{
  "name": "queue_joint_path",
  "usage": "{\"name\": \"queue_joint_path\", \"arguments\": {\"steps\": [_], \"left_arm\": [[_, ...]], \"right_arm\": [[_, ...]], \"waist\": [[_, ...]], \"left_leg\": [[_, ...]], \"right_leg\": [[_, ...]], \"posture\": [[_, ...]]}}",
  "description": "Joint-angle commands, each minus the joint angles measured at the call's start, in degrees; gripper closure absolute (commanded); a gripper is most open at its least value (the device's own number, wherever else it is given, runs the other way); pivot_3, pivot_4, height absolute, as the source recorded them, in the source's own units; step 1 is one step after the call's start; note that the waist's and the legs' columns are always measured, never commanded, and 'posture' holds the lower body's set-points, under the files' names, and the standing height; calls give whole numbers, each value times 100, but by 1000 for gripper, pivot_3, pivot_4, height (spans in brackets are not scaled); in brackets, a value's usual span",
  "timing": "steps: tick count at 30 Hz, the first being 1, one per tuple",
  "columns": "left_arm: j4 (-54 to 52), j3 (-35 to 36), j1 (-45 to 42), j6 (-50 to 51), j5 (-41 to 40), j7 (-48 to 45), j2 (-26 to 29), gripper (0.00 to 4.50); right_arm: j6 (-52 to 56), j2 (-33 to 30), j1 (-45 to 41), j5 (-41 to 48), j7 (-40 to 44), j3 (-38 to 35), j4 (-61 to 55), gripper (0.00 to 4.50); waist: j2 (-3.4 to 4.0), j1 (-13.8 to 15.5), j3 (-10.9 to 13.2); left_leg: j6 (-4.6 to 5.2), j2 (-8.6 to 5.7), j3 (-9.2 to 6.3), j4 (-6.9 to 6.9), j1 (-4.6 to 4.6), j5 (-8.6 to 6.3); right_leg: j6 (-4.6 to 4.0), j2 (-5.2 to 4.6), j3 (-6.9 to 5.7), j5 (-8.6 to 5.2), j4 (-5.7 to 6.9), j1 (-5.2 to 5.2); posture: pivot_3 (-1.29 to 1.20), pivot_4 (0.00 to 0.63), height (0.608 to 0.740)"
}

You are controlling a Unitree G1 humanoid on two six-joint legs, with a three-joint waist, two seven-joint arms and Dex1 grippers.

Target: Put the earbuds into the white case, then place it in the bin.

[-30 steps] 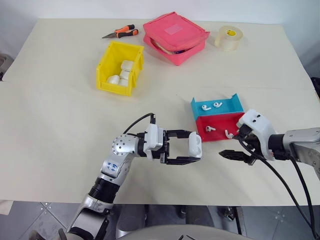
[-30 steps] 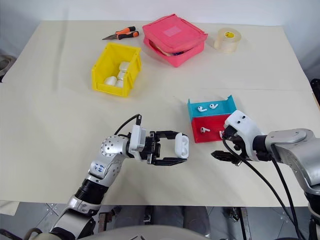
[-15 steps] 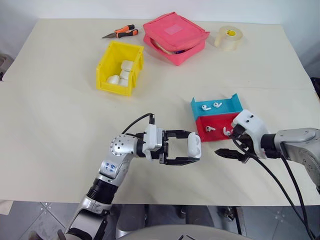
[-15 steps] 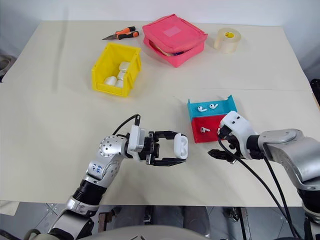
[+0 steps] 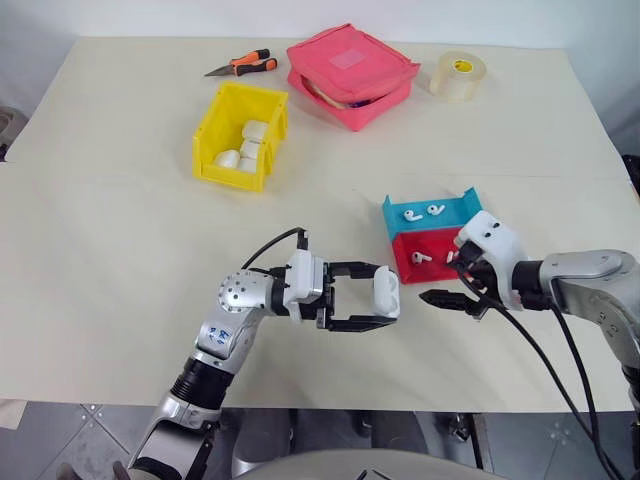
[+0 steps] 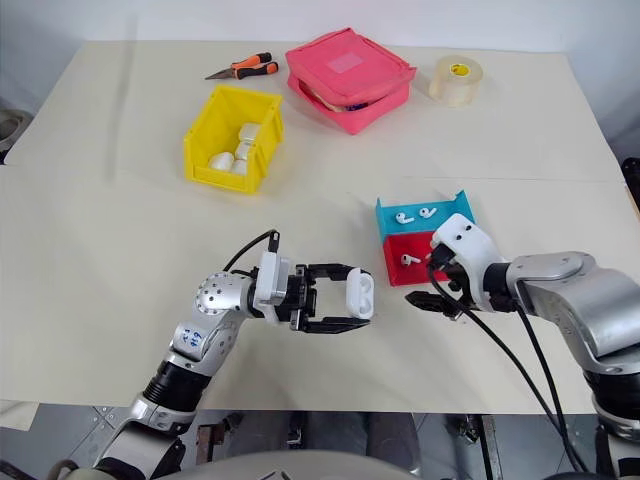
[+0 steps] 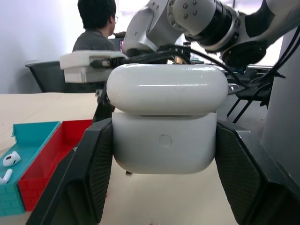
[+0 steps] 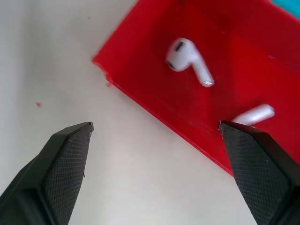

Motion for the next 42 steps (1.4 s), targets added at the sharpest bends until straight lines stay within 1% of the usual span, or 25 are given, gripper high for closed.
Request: {"name": "queue_joint_path", "arguments": {"steps": [1, 4, 7, 17, 27, 31, 34, 39, 42], "left_arm": [[-299, 17, 36, -16, -131, -17, -6, 1697], [-307, 13, 22, 7, -138, -21, -9, 1697], [-287, 6, -4, 17, -139, -33, -23, 1697], [-254, 4, -28, 12, -124, -50, -60, 1697], [-281, 1, 1, 15, -104, -8, -68, 1697], [-301, -5, 17, 14, -104, 4, -62, 1697], [-322, -10, 36, 17, -116, -1, -49, 1697], [-266, -20, -2, 10, -128, -46, -63, 1697], [-184, -12, -54, -14, -122, -72, -93, 1697]], "right_arm": [[-9, -109, 4, 126, 0, -284, -263, 37], [57, 40, 27, 212, -113, -496, -279, 37], [-1, 92, 118, 170, -244, -536, -191, 37], [-306, 171, 418, 82, -415, -320, 5, 37], [-565, 400, 211, -8, -519, -86, 192, 37], [-616, 222, 194, 44, -398, -161, 76, 37], [-840, -181, 233, -2, -122, -146, -80, 37], [-1885, -1140, 256, -441, 671, 156, -10, 37], [-2597, -1498, 169, -781, 1180, 437, 233, 37]], "waist": [[0, -2, 0], [0, 0, 0], [0, 8, 0], [0, -1, 0], [0, -3, 0], [0, 4, 0], [1, 3, 1], [1, -3, 1], [1, -6, 1]], "left_leg": [[0, 0, 0, 0, 0, 0], [0, 0, 0, -1, 0, 0], [0, 0, 0, 0, -1, 0], [0, 0, 1, -1, 0, 0], [0, 1, 1, -1, 1, 0], [0, 0, 0, -1, -1, 0], [0, -1, 0, -1, -1, 0], [0, 0, 1, -3, 0, 0], [0, 1, 2, -3, 1, 0]], "right_leg": [[0, 0, 0, 0, 0, 0], [0, 0, 0, 0, 0, 0], [0, 0, 0, 0, 0, 0], [0, 0, 0, 0, -1, 0], [0, 1, 0, 0, 0, 0], [0, 0, 0, 0, -2, 0], [0, 0, 0, 0, -2, 0], [0, 1, 1, 0, -3, 0], [0, 2, 1, 0, -5, 1]], "posture": [[0, 150, 740], [0, 150, 740], [0, 150, 740], [0, 150, 740], [0, 150, 740], [0, 150, 740], [0, 150, 740], [0, 150, 740], [0, 150, 740]]}}
